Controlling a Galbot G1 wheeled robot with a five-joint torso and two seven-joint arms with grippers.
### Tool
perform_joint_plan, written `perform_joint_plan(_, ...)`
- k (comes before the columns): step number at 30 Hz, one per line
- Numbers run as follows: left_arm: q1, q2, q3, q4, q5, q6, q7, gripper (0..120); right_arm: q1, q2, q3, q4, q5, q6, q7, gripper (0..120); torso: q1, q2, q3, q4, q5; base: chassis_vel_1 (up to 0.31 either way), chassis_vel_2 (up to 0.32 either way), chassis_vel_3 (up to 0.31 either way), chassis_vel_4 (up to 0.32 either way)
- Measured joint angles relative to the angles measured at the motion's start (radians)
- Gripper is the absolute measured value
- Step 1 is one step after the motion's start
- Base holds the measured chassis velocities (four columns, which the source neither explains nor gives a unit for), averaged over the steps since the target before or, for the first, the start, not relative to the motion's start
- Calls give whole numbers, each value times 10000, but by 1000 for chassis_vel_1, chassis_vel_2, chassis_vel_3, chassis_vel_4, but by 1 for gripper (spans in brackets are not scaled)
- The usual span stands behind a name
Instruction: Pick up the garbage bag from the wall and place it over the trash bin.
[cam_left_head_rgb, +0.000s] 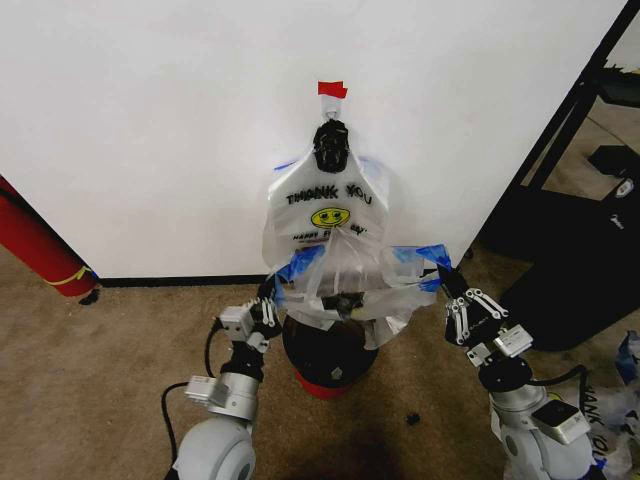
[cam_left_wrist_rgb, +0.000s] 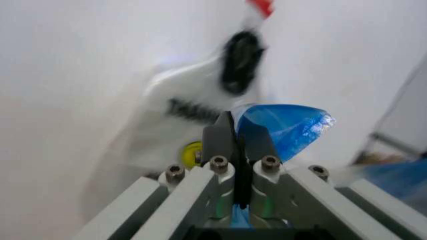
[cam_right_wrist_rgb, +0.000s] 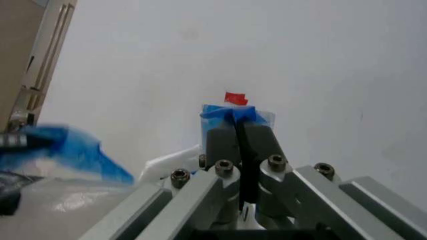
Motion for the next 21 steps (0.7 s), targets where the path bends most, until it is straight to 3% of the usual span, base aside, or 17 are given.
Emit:
perform_joint_plan(3,305,-6,208,-467,-444,-20,457,0,4,106,-41,-159,-44,50,-7,0,0,0,0,0,0,0,0,0,0)
perform_joint_plan(7,434,-8,280,-478,-640,-131,691,0,18,168,-66,-229,-94,81,-7,0,0,0,0,0,-1,0,0,0,0)
perform_joint_plan(21,85,302,1044,-973,-4003,-377,1809,0,122,578,-154,-775,-506,662,1018,0,0,0,0,0,-1,0,0,0,0)
